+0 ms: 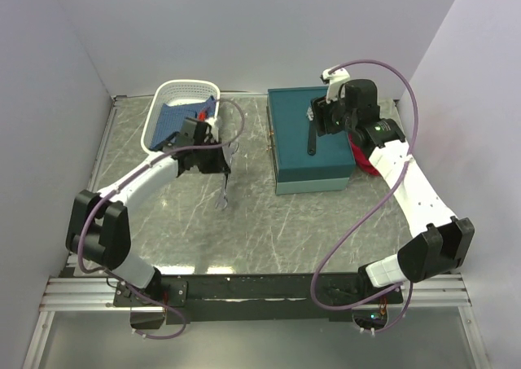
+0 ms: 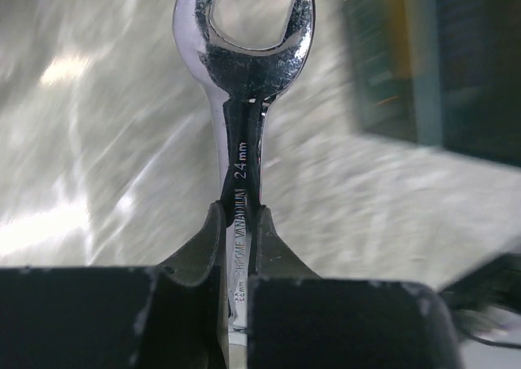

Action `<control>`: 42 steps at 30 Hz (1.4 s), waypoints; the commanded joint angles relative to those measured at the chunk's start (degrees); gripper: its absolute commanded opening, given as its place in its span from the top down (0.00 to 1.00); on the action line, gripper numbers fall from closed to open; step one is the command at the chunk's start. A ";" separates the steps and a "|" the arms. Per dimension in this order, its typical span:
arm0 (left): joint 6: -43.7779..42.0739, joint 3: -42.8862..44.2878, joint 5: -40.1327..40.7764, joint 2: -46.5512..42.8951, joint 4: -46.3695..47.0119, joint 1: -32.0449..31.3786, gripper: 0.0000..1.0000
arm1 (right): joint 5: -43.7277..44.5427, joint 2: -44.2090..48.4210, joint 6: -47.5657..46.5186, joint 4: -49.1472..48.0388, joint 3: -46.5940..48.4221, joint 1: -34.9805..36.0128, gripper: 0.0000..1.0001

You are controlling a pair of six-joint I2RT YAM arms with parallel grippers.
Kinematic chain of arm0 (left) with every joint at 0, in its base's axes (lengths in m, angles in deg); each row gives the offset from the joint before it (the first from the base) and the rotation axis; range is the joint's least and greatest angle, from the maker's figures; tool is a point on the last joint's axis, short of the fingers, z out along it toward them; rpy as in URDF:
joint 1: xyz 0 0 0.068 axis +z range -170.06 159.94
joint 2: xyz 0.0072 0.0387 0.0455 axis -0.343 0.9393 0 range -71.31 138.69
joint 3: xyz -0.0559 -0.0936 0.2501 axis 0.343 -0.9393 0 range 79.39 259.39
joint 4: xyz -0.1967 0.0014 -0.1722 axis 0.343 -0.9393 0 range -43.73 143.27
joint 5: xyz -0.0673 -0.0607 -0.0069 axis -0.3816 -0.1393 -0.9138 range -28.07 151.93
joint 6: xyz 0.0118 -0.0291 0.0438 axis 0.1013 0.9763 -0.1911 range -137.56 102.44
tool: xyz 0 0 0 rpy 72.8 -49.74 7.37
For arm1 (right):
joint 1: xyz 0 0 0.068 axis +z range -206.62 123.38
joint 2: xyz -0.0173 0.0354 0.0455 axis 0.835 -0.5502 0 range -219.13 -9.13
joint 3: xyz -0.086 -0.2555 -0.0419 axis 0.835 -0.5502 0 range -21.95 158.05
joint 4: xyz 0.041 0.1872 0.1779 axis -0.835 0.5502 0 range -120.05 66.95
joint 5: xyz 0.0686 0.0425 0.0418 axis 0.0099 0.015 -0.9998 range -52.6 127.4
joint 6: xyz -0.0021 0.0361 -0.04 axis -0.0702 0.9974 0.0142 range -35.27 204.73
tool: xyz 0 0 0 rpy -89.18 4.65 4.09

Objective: Sort the tools into containers

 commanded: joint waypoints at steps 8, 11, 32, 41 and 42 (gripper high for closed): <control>12.84 29.64 -18.35 12.18 15.42 0.94 0.99 | 7.76 0.52 -2.87 -1.72 -1.39 -2.47 0.34; 17.07 37.12 -17.31 16.75 18.15 -0.46 0.99 | 7.67 0.26 -2.79 -1.99 -1.92 -2.47 0.34; 27.28 49.64 -2.10 30.65 17.02 -10.40 0.99 | 6.18 2.28 -1.12 -2.86 -6.40 -3.53 0.34; 25.26 50.78 1.51 31.88 13.58 -11.80 0.49 | 5.48 -0.09 -0.59 -2.87 -5.17 -3.53 0.34; 24.74 50.87 1.16 31.97 13.84 -12.24 0.44 | 5.48 -0.35 -0.59 -2.87 -5.08 -3.53 0.34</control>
